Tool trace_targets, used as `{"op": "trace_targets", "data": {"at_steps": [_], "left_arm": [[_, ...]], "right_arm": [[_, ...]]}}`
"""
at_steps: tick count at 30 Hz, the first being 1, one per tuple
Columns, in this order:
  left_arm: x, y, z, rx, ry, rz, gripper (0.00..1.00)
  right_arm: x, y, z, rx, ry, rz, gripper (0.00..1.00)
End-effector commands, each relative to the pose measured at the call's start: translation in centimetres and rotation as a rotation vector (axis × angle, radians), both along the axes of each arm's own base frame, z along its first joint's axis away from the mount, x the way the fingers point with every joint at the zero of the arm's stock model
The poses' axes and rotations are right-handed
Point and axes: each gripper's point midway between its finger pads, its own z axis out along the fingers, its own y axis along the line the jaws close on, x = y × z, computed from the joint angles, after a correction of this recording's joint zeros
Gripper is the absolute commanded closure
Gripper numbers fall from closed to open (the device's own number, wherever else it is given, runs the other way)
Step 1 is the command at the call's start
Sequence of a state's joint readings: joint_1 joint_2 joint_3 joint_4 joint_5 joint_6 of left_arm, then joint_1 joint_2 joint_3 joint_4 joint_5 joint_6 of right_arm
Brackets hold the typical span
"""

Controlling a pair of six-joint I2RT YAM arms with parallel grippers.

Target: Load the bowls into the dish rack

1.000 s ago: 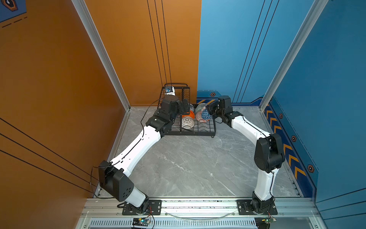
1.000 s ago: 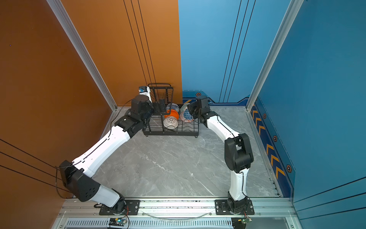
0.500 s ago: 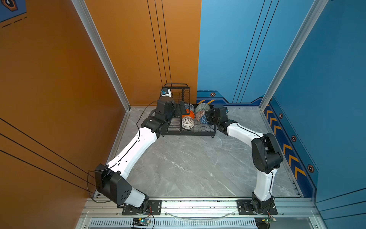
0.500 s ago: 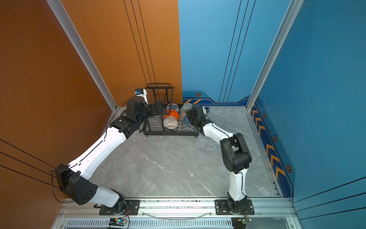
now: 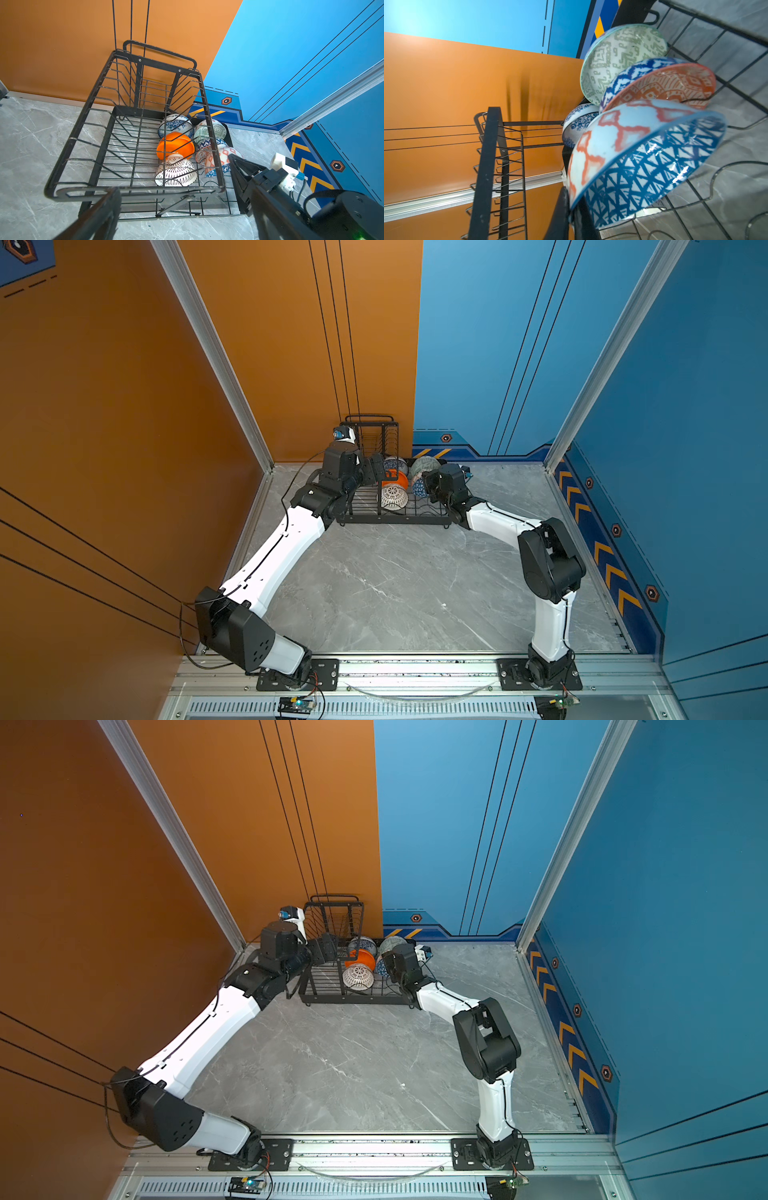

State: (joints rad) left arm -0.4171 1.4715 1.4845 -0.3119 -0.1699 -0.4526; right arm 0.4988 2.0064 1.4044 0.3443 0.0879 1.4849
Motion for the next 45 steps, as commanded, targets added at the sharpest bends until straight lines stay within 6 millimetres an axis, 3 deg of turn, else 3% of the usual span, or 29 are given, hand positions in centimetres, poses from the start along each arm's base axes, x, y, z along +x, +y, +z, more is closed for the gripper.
{"op": "trace_targets", "data": {"at_steps": [1,26,45], "left_arm": [[-0.7,0.5,0.2,0.01,0.002,-0.021,0.02],[0.3,0.9,-0.4,-0.024,0.015,-0.034,0.02],[-0.2,1.2,-0.4,-0.032,0.006,-0.03,0.02]], "right_arm": [[0.3,0.2,0.5,0.032,-0.053,-0.038,1.0],[-0.2,0.0,-3.5,-0.014,-0.043,-0.062,1.0],[-2.4,-0.7,-6.7,-0.041,0.09,-0.116,1.0]]}}
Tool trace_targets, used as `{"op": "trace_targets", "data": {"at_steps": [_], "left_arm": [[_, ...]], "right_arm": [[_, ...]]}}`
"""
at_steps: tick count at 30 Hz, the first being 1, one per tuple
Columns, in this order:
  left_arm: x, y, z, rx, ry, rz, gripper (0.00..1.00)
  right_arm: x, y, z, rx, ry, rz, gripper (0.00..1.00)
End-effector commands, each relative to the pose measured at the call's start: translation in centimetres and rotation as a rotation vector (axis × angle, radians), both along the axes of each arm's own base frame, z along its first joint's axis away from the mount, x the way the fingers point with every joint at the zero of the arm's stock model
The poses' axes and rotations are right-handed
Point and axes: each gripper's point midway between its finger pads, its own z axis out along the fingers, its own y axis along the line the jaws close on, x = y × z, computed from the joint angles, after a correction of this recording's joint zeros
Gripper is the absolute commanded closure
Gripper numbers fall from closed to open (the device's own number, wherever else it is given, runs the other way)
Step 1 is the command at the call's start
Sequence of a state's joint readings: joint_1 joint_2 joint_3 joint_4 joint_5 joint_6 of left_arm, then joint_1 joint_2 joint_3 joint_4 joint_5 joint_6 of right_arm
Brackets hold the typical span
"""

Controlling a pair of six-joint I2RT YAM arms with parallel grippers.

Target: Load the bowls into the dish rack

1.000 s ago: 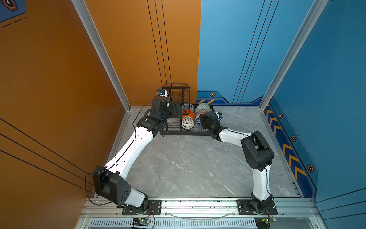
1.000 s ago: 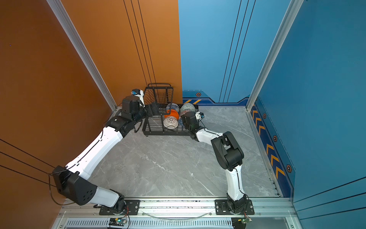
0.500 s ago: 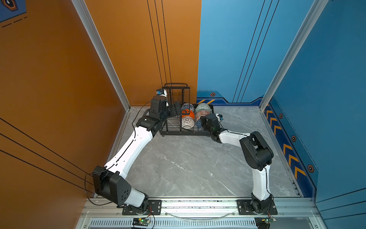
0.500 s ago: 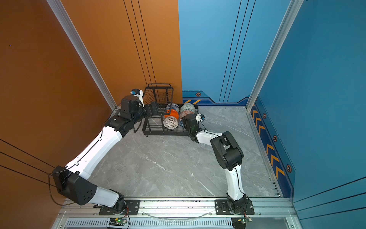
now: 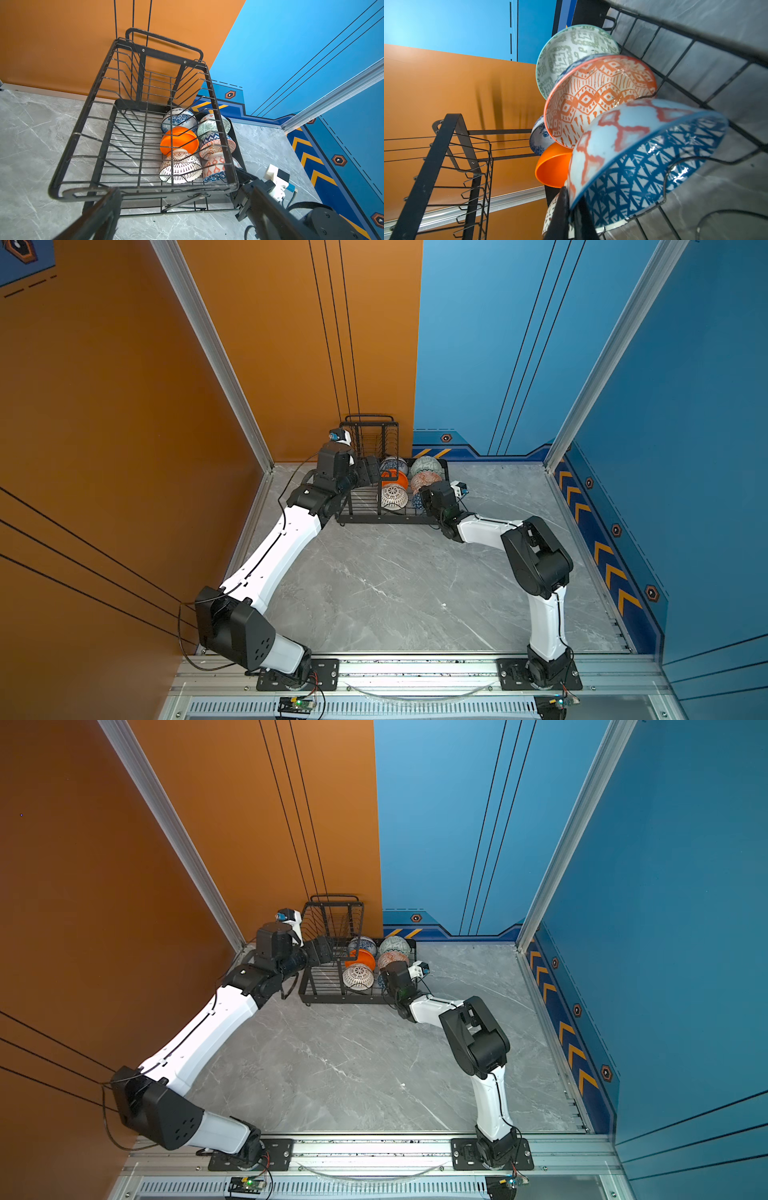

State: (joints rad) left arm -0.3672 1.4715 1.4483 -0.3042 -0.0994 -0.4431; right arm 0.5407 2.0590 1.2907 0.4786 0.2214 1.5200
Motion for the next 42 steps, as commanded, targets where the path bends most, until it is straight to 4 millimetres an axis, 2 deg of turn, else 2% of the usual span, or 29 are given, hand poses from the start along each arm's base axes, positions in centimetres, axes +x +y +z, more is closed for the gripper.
{"op": "trace_targets", "data": {"at_steps": [1,11,18,21,22,23,31,42], "left_arm": [[-0.6,0.2,1.2,-0.026,-0.029,-0.011,0.02],[-0.9,0.3,1.2,-0.028,-0.028,-0.011,0.02],[-1.2,0.4,1.3,-0.028,-0.034,-0.009,0.02],[-1.3,0.5,1.4,-0.026,-0.037,-0.008,0.02],[-1.3,0.6,1.3,-0.025,-0.037,-0.006,0.02],[-1.3,0.7,1.3,-0.023,-0.037,-0.004,0.02],[-1.4,1.0,1.6,-0.025,-0.05,0.007,0.02],[-1.7,1.1,1.0,-0.039,-0.041,0.021,0.02]], "right_arm": [[-1.5,-0.4,-1.8,-0.013,0.079,-0.023,1.0],[-3.1,-0.5,-3.6,-0.033,0.204,-0.051,1.0],[-3.0,0.5,-4.9,-0.005,0.261,-0.025,0.98],[-2.9,1.1,-4.5,-0.001,0.268,-0.003,0.97],[-2.9,1.2,-6.1,-0.014,0.296,0.001,0.96],[-3.0,1.3,-6.4,-0.015,0.309,0.008,0.95],[-2.7,2.2,-7.3,-0.006,0.354,0.069,0.94],[-3.4,3.3,-8.8,-0.026,0.449,0.181,0.92]]}}
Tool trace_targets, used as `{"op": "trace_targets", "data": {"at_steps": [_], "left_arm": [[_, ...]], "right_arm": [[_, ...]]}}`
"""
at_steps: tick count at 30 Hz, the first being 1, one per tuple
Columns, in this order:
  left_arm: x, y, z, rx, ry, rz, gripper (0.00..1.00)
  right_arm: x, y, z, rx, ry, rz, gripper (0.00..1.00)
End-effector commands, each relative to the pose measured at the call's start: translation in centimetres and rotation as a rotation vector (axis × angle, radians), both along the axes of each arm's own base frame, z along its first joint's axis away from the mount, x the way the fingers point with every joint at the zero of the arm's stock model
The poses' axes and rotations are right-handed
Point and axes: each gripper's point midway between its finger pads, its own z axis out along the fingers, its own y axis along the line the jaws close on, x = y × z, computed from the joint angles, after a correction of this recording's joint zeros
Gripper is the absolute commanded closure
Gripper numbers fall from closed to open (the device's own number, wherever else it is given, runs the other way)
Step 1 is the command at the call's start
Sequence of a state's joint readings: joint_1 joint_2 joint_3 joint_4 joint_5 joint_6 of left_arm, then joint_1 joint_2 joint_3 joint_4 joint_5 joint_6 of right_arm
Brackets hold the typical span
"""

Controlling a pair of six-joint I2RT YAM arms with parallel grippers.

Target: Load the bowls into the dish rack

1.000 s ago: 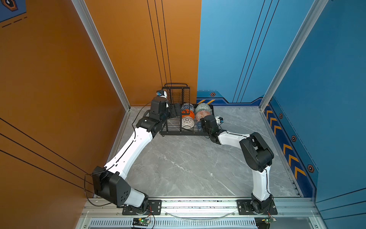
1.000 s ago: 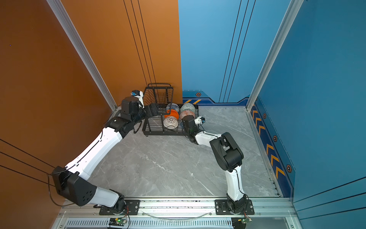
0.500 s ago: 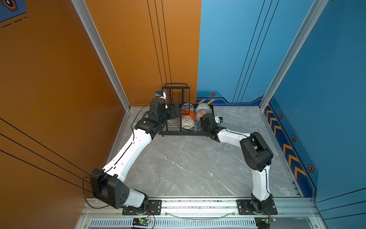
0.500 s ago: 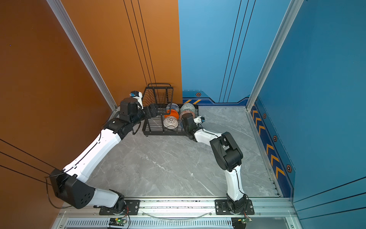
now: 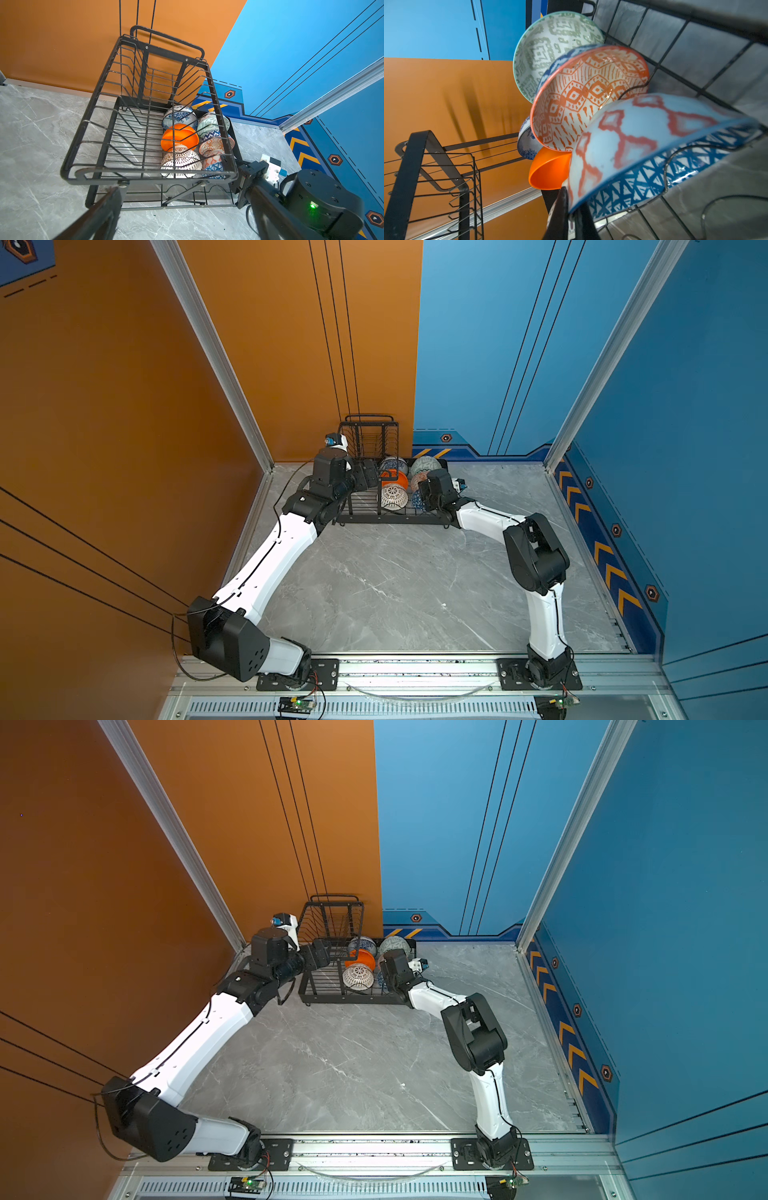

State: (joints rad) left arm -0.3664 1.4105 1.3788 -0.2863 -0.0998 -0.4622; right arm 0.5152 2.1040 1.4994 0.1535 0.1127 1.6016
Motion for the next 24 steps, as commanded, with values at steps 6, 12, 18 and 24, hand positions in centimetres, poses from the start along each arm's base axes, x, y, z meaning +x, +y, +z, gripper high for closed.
{"op": "trace_targets", "data": {"at_steps": [6,12,18,24], "left_arm": [[-0.6,0.7,1.0,-0.019,-0.034,0.022,0.02],[-1.0,1.1,0.8,-0.023,-0.039,0.034,0.02],[-1.1,1.3,0.4,-0.032,-0.038,0.048,0.02],[-0.9,1.0,0.4,-0.033,-0.036,0.044,0.02]], "right_arm": [[-4.6,2.5,-8.8,-0.036,0.3,0.185,0.87],[-4.2,2.2,-7.9,-0.053,0.287,0.206,0.84],[-4.0,2.0,-7.3,-0.052,0.28,0.232,0.81],[-3.6,2.0,-6.4,-0.054,0.257,0.258,0.79]]}}
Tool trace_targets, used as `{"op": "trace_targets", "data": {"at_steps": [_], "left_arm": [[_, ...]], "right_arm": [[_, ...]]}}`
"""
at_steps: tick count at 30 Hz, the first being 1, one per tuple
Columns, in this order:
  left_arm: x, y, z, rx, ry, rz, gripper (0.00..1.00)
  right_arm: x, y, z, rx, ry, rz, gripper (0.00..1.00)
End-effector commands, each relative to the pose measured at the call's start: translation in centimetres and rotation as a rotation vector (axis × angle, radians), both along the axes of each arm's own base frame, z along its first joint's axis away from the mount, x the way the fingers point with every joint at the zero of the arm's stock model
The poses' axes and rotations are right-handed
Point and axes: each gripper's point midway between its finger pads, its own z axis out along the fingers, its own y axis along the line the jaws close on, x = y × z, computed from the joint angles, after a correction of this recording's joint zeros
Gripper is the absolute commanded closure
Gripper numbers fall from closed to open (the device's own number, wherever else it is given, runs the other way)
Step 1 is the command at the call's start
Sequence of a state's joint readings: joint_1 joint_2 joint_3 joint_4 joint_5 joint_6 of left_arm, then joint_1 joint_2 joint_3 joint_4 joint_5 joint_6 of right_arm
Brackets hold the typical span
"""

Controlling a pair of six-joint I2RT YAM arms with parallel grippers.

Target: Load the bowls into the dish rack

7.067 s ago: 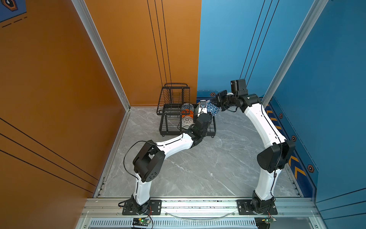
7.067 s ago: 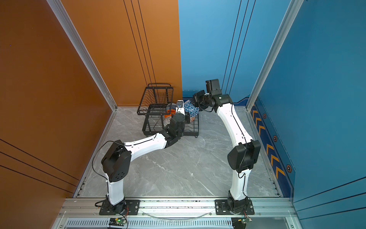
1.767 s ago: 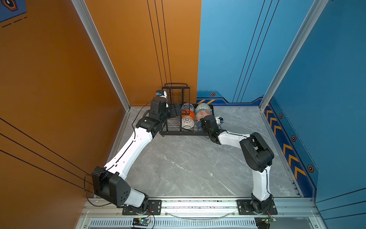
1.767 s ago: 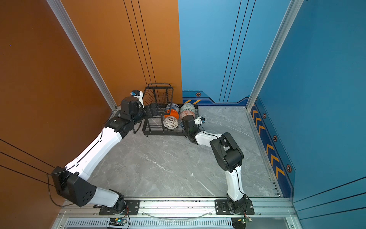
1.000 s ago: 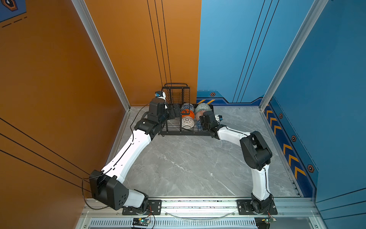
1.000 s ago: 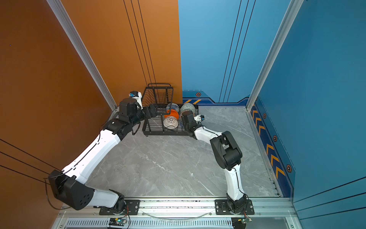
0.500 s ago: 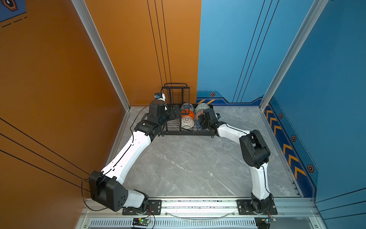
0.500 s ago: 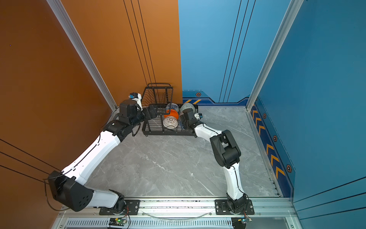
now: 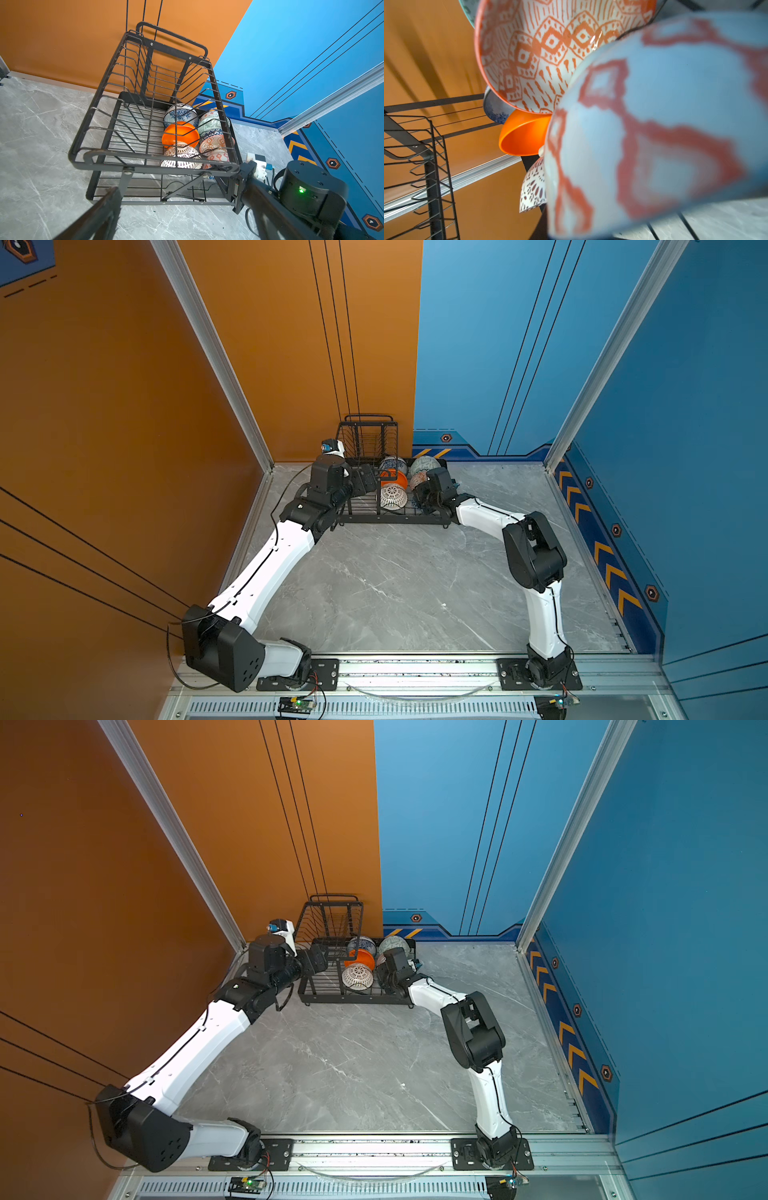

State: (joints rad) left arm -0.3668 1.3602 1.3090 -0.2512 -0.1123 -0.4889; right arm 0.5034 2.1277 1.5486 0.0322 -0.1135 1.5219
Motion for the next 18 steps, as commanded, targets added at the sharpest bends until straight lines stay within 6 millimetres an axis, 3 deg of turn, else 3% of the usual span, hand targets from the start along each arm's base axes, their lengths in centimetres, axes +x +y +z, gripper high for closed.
{"op": "trace_targets", "data": {"at_steps": [1,18], "left_arm": [[0.1,0.2,0.8,-0.007,-0.025,0.021,0.02],[0.6,-1.2,0.8,0.0,-0.015,0.021,0.02]], "right_arm": [[-1.6,-0.5,-4.5,-0.069,0.13,0.049,0.78],[-0.5,-1.0,-3.2,-0.048,0.103,0.093,0.69]]}}
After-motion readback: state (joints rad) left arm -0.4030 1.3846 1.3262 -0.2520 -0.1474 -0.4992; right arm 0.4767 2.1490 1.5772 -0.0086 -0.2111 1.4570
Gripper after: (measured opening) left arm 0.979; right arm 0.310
